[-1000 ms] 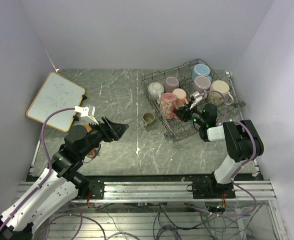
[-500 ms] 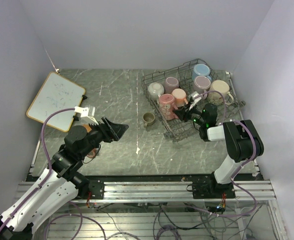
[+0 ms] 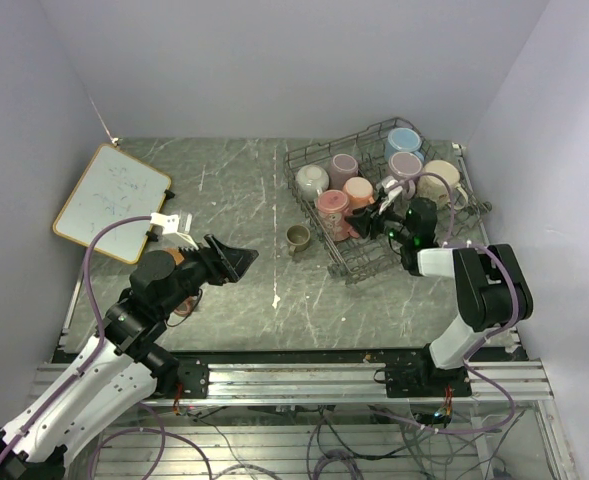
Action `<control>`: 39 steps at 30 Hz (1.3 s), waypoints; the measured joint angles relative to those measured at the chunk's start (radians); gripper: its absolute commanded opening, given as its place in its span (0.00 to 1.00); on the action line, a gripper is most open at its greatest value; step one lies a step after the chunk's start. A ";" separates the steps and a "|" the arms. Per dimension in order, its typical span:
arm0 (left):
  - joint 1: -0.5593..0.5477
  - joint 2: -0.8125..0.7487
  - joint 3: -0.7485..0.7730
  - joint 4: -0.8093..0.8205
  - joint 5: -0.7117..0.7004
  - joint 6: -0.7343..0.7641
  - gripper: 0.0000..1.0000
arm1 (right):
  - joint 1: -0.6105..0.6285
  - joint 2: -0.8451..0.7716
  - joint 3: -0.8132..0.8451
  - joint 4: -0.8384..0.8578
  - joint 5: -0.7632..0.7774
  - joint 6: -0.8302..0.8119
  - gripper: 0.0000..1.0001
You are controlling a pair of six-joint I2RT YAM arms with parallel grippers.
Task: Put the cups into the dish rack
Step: Turn the cup upside down in the dish rack.
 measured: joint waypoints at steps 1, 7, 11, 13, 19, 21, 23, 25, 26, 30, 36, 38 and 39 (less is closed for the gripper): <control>0.000 0.000 0.000 0.000 0.000 0.000 0.79 | -0.001 -0.004 0.005 -0.014 0.000 -0.004 0.38; 0.000 -0.002 0.000 0.000 0.001 0.000 0.79 | -0.009 -0.027 0.042 -0.129 0.001 -0.057 0.40; 0.000 -0.010 0.000 -0.001 0.001 0.000 0.79 | -0.018 -0.042 0.060 -0.195 0.000 -0.109 0.40; 0.000 -0.012 0.000 -0.001 0.001 0.000 0.79 | -0.024 -0.047 0.068 -0.227 -0.002 -0.139 0.40; 0.000 -0.011 0.000 -0.001 0.009 0.000 0.79 | -0.033 -0.055 0.105 -0.348 -0.033 -0.246 0.41; 0.000 -0.011 0.000 -0.001 0.014 0.000 0.79 | -0.034 -0.055 0.120 -0.391 -0.043 -0.279 0.42; 0.000 -0.011 0.000 -0.001 0.019 0.000 0.79 | -0.034 -0.055 0.142 -0.443 -0.047 -0.316 0.42; 0.000 -0.011 0.000 -0.001 0.020 0.000 0.79 | -0.034 -0.055 0.171 -0.506 -0.048 -0.356 0.42; 0.000 -0.011 0.000 -0.001 0.021 0.001 0.79 | -0.034 -0.055 0.185 -0.532 -0.047 -0.375 0.42; 0.000 -0.011 0.000 -0.001 0.026 0.001 0.79 | -0.034 -0.055 0.250 -0.654 -0.045 -0.452 0.42; 0.000 -0.006 0.000 0.000 0.035 0.000 0.79 | -0.035 -0.046 0.288 -0.748 -0.044 -0.510 0.42; 0.000 -0.005 0.000 0.000 0.037 0.001 0.79 | -0.034 -0.043 0.293 -0.775 -0.042 -0.529 0.41; 0.000 -0.004 0.000 0.000 0.038 0.001 0.79 | -0.034 -0.042 0.293 -0.785 -0.040 -0.538 0.41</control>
